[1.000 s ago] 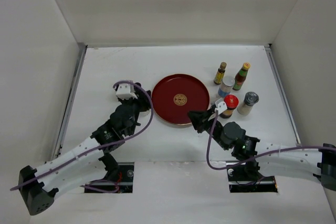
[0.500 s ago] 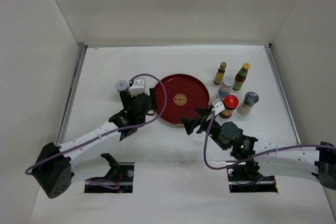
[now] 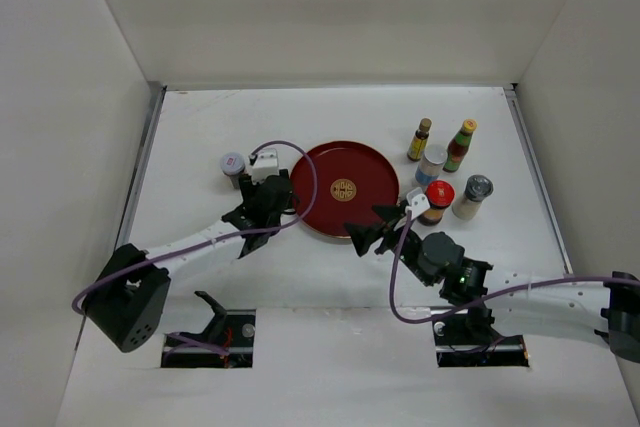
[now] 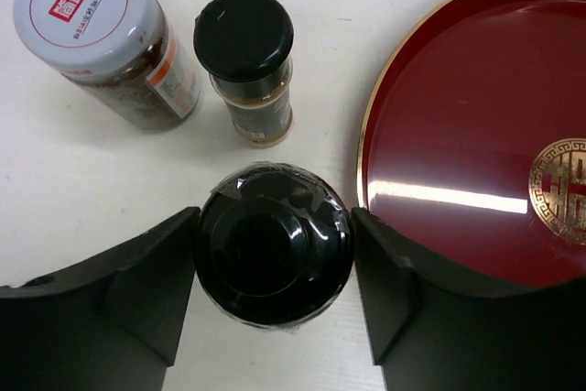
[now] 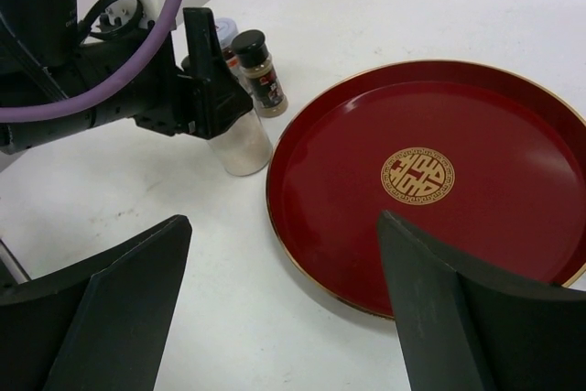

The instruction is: Organize the condiment bottles

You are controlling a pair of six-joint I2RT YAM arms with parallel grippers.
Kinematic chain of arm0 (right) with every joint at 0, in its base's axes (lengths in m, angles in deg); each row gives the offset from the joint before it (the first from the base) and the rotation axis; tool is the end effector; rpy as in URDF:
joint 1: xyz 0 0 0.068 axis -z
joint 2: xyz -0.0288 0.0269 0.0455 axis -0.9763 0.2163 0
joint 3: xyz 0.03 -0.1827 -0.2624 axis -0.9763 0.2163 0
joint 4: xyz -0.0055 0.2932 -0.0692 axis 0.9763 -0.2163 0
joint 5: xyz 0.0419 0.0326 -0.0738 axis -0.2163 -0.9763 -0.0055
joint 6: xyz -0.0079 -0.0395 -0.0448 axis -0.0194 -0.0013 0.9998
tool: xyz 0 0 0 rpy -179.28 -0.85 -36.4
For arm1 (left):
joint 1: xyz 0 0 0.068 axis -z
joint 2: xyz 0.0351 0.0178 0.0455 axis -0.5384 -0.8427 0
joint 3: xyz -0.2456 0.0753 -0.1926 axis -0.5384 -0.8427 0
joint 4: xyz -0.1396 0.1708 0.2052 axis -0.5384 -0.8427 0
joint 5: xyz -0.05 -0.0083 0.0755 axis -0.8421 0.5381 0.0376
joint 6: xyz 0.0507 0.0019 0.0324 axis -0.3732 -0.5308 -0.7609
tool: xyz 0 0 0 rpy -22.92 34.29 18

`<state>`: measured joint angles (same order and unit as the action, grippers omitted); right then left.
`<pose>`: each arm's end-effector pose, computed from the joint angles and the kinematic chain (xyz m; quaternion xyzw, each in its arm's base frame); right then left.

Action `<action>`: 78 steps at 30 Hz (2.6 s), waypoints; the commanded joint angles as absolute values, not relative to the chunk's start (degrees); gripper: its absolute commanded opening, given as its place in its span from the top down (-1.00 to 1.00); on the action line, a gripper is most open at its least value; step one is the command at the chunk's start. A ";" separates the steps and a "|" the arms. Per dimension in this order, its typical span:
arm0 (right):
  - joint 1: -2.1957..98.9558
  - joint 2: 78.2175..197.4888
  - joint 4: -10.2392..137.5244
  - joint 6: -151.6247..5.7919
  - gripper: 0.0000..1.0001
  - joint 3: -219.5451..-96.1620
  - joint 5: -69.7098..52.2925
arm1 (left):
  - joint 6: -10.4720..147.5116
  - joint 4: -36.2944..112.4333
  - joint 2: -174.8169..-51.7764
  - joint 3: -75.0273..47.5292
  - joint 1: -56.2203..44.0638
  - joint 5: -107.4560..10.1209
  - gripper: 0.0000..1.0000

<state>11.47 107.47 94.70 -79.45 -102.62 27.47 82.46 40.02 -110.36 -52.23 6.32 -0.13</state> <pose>0.1058 0.1858 0.2635 -0.1473 0.6907 0.3044 0.6392 0.2327 -0.1507 0.2179 -0.0618 0.8447 0.0260 0.5311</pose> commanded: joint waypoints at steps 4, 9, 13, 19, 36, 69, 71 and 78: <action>11.72 107.22 97.46 -79.72 -0.76 -103.49 28.38 | 82.43 43.79 -106.55 -52.78 6.05 -0.16 0.18; 11.98 105.12 98.16 -79.99 -0.75 -102.53 28.64 | 81.64 39.66 -96.27 -51.38 8.85 4.41 0.26; 12.95 102.04 99.13 -80.34 -0.61 -101.03 32.40 | 81.02 41.23 -95.54 -47.96 11.67 4.78 0.27; 16.38 96.07 98.43 -82.44 0.11 -98.48 36.99 | 80.85 50.27 -112.91 -37.95 10.71 -2.25 0.27; 18.75 95.71 97.28 -83.85 -0.06 -98.04 37.16 | 75.05 54.24 -149.42 -7.34 8.34 -8.50 0.26; 31.92 99.84 41.83 -100.99 -1.00 -118.61 50.63 | 83.92 66.55 -107.34 -48.20 16.68 -9.38 -0.98; 33.69 99.75 41.91 -101.43 -1.00 -117.91 48.68 | 84.62 66.46 -103.65 -52.50 17.47 -10.08 -0.97; 39.49 101.77 45.33 -100.03 -1.00 -116.50 39.91 | 85.50 65.94 -93.88 -62.62 20.72 -9.21 -0.97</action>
